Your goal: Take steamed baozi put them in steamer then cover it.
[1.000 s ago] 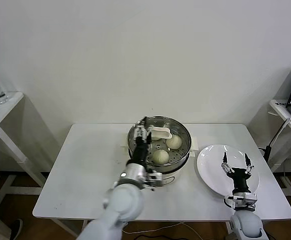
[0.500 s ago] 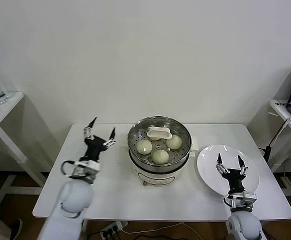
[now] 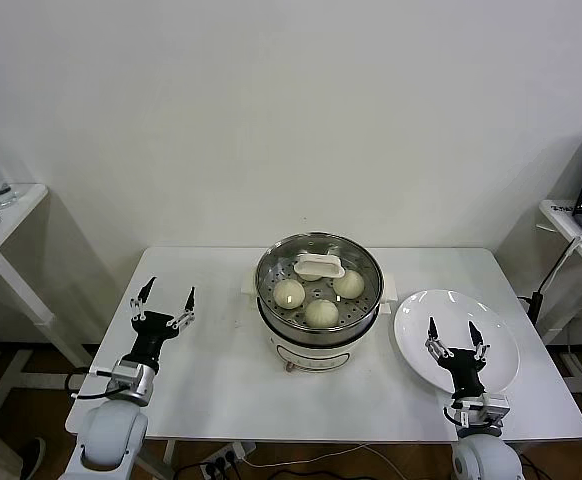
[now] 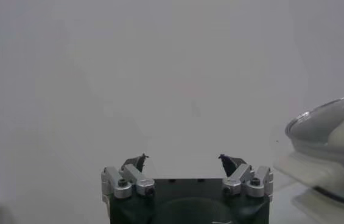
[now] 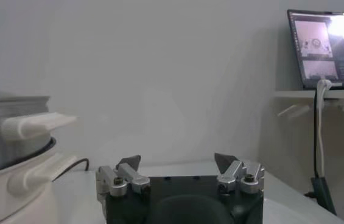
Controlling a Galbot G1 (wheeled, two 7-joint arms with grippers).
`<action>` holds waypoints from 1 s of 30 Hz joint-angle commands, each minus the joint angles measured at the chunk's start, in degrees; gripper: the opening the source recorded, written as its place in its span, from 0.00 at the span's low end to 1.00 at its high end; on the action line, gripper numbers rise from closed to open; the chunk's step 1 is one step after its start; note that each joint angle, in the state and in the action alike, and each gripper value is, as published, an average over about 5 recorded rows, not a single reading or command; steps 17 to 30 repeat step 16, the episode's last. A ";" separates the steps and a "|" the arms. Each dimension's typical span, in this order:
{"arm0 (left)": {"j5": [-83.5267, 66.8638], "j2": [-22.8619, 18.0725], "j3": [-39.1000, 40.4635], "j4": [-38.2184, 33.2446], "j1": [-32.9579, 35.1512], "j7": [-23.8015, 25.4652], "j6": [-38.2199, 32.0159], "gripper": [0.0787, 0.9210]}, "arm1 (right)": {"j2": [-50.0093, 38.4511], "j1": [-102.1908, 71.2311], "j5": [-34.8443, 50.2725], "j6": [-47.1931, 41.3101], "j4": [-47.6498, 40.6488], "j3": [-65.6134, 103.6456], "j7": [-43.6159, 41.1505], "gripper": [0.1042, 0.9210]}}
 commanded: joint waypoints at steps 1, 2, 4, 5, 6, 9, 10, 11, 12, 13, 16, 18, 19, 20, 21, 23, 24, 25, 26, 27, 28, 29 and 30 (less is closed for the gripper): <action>-4.89 0.10 -2.53 2.08 4.57 0.72 -4.77 0.88 | 0.27 -1.29 -0.60 -1.01 1.38 -0.18 0.49 0.88; -4.59 0.05 -2.46 2.15 4.66 0.64 -4.89 0.88 | 0.18 -1.21 -0.62 -1.05 1.35 -0.24 0.53 0.88; -3.98 -0.02 -2.34 2.16 4.95 0.53 -5.05 0.88 | 0.07 -1.08 -0.66 -0.98 1.25 -0.30 0.61 0.88; -3.74 -0.02 -2.27 2.08 5.14 0.53 -5.16 0.88 | 0.05 -1.05 -0.67 -0.90 1.20 -0.30 0.66 0.88; -3.55 -0.03 -2.22 1.97 5.33 0.52 -5.24 0.88 | 0.03 -1.03 -0.69 -0.82 1.16 -0.30 0.70 0.88; -3.14 -0.15 -2.23 1.64 5.67 0.46 -5.32 0.88 | 0.04 -1.06 -0.84 -0.62 1.17 -0.27 0.94 0.88; -2.92 -0.19 -2.24 1.56 5.72 0.37 -5.32 0.88 | 0.02 -1.09 -0.91 -0.52 1.19 -0.25 1.01 0.88; -2.56 -0.21 -2.21 1.45 5.79 0.24 -5.32 0.88 | -0.04 -1.13 -1.05 -0.38 1.17 -0.20 1.08 0.88; -2.17 -0.21 -2.18 1.31 5.87 0.09 -5.35 0.88 | -0.10 -1.17 -1.15 -0.24 1.12 -0.14 1.15 0.88; -1.80 -0.22 -2.18 1.09 5.99 -0.05 -5.38 0.88 | -0.15 -1.21 -1.24 -0.10 1.07 -0.06 1.22 0.88; -1.25 -0.24 -2.26 0.57 6.28 -0.22 -5.42 0.88 | -0.20 -1.29 -1.37 0.06 0.97 0.11 1.35 0.88; -1.25 -0.24 -2.26 0.57 6.28 -0.22 -5.42 0.88 | -0.20 -1.29 -1.37 0.06 0.97 0.11 1.35 0.88; -1.25 -0.24 -2.26 0.57 6.28 -0.22 -5.42 0.88 | -0.20 -1.29 -1.37 0.06 0.97 0.11 1.35 0.88; -1.25 -0.24 -2.26 0.57 6.28 -0.22 -5.42 0.88 | -0.20 -1.29 -1.37 0.06 0.97 0.11 1.35 0.88; -1.25 -0.24 -2.26 0.57 6.28 -0.22 -5.42 0.88 | -0.20 -1.29 -1.37 0.06 0.97 0.11 1.35 0.88; -1.25 -0.24 -2.26 0.57 6.28 -0.22 -5.42 0.88 | -0.20 -1.29 -1.37 0.06 0.97 0.11 1.35 0.88; -1.25 -0.24 -2.26 0.57 6.28 -0.22 -5.42 0.88 | -0.20 -1.29 -1.37 0.06 0.97 0.11 1.35 0.88; -1.25 -0.24 -2.26 0.57 6.28 -0.22 -5.42 0.88 | -0.20 -1.29 -1.37 0.06 0.97 0.11 1.35 0.88; -1.25 -0.24 -2.26 0.57 6.28 -0.22 -5.42 0.88 | -0.20 -1.29 -1.37 0.06 0.97 0.11 1.35 0.88; -1.25 -0.24 -2.26 0.57 6.28 -0.22 -5.42 0.88 | -0.20 -1.29 -1.37 0.06 0.97 0.11 1.35 0.88; -1.25 -0.24 -2.26 0.57 6.28 -0.22 -5.42 0.88 | -0.20 -1.29 -1.37 0.06 0.97 0.11 1.35 0.88; -1.25 -0.24 -2.26 0.57 6.28 -0.22 -5.42 0.88 | -0.20 -1.29 -1.37 0.06 0.97 0.11 1.35 0.88; -1.25 -0.24 -2.26 0.57 6.28 -0.22 -5.42 0.88 | -0.20 -1.29 -1.37 0.06 0.97 0.11 1.35 0.88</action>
